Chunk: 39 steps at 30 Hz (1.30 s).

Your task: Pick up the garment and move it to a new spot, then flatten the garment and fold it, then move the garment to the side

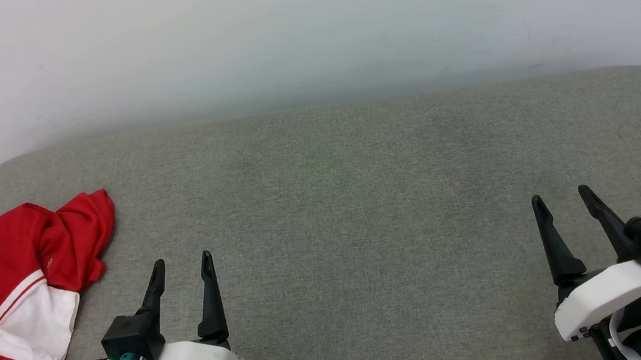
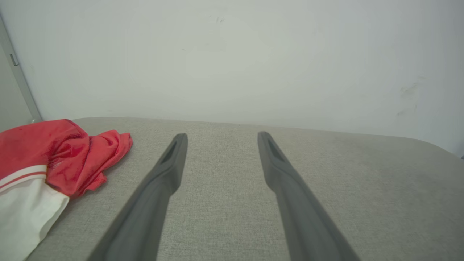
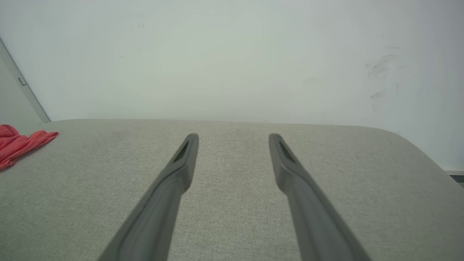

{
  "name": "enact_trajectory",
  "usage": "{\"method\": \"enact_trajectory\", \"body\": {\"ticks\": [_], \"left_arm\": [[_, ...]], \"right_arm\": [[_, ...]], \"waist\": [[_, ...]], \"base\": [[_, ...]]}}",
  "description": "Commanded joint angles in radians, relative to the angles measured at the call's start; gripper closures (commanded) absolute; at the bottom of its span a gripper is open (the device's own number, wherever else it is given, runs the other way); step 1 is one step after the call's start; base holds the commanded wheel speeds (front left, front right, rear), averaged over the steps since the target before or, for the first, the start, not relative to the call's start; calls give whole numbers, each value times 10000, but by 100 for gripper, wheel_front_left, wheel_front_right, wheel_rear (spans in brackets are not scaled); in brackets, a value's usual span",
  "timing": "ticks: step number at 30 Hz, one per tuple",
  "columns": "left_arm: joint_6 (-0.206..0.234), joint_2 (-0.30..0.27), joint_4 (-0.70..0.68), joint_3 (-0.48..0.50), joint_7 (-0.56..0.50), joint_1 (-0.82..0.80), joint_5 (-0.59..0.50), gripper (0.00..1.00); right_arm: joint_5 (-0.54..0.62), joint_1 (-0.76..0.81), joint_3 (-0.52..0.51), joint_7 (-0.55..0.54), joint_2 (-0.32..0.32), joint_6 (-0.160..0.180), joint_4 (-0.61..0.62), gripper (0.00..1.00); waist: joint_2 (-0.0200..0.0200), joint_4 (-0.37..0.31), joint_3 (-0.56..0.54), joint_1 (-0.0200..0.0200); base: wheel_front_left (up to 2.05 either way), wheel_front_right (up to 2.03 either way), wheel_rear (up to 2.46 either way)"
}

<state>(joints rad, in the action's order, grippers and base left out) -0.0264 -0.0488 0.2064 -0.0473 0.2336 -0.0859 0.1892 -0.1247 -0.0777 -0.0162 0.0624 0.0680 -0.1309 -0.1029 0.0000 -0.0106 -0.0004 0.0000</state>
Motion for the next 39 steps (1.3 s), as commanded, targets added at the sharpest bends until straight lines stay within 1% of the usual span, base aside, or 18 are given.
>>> {"method": "enact_trajectory", "body": {"ticks": [1, 14, 21, 26, 30, 33, 38, 39], "left_arm": [[24, -24, -37, -6, 99, -56, -213, 0], [127, -23, -64, -159, 334, -59, -852, 0], [152, -23, -47, -235, 320, -74, -718, 0], [88, -23, 7, -250, 320, -150, -629, 0], [121, -25, 9, -252, 319, -223, -559, 0], [168, -23, -29, -221, 320, -251, -455, 0], [224, -19, -92, -77, 319, -250, -434, 0], [224, -19, -92, -77, 319, -250, -434, 0]], "right_arm": [[246, -73, -19, 86, -35, 3, 82, 0], [964, -30, -229, 259, -156, 3, 193, 0], [858, -67, -355, 287, -178, 3, 148, 0], [792, -48, -470, 307, -183, 3, 128, 0], [797, -6, -424, 323, -186, 3, 237, 0], [831, 31, -331, 291, -186, 3, 373, 0], [863, 83, -88, 191, -183, 3, 659, 0], [863, 83, -88, 191, -183, 3, 659, 0]], "waist": [[0, -5, 4, 0], [0, 13, -6, 0], [0, 116, -3, 0], [0, 332, 1, 0], [0, 677, 25, 0], [0, 1100, 52, 0], [0, 2043, 88, 0], [0, 2043, 88, 0]], "base": [[0, 0, 0], [0, 0, 0], [0, 0, 0], [0, 0, 0], [0, 0, 0], [0, 0, 0], [0, 0, 0], [0, 0, 0]]}}
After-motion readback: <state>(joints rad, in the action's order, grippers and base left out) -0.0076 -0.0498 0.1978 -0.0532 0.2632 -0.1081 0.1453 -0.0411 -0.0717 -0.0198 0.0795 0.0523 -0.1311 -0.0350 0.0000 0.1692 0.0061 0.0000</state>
